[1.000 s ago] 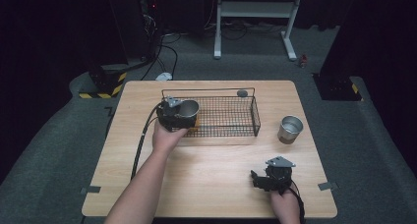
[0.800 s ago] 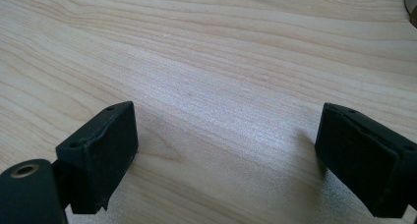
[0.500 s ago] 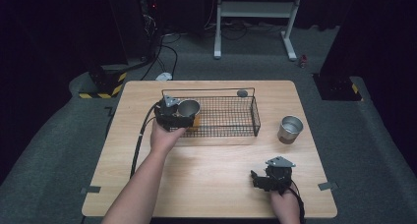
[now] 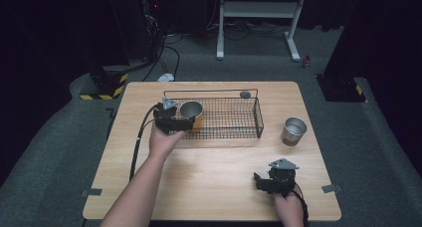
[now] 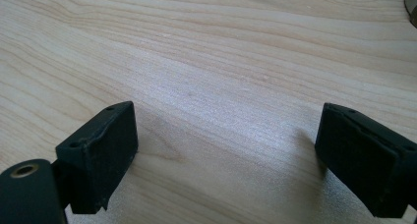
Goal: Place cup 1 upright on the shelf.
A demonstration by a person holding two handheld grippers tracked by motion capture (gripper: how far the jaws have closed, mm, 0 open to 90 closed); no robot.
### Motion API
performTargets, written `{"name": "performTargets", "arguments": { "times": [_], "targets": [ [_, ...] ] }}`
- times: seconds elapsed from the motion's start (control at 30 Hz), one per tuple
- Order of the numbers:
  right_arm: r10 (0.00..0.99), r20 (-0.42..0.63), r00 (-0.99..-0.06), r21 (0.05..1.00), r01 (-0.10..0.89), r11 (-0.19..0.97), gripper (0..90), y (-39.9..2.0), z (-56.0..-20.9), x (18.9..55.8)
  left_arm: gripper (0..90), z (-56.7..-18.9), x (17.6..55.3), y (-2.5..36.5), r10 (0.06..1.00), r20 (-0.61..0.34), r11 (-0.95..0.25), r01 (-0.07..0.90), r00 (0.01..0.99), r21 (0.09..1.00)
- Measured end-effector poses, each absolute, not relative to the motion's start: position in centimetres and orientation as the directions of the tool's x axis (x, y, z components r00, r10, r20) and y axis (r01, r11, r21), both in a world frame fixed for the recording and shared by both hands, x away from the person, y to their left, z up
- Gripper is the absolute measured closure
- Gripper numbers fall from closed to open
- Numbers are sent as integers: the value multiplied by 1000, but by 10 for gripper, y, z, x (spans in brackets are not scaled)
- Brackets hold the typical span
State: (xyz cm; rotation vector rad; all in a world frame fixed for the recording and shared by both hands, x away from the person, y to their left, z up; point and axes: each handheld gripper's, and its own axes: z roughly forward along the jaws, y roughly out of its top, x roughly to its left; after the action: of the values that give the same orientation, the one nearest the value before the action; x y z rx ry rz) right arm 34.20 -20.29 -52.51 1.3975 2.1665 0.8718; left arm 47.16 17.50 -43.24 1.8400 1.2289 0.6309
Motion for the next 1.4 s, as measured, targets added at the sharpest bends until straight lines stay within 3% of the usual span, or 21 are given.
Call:
{"name": "performTargets", "arguments": {
  "times": [1.4],
  "targets": [
    [913, -10, -408, 697, 651, 299, 91, -203, -525, 342, 6, -445, 394, 207, 872, -111, -184, 530, 476, 828]
  ]
}}
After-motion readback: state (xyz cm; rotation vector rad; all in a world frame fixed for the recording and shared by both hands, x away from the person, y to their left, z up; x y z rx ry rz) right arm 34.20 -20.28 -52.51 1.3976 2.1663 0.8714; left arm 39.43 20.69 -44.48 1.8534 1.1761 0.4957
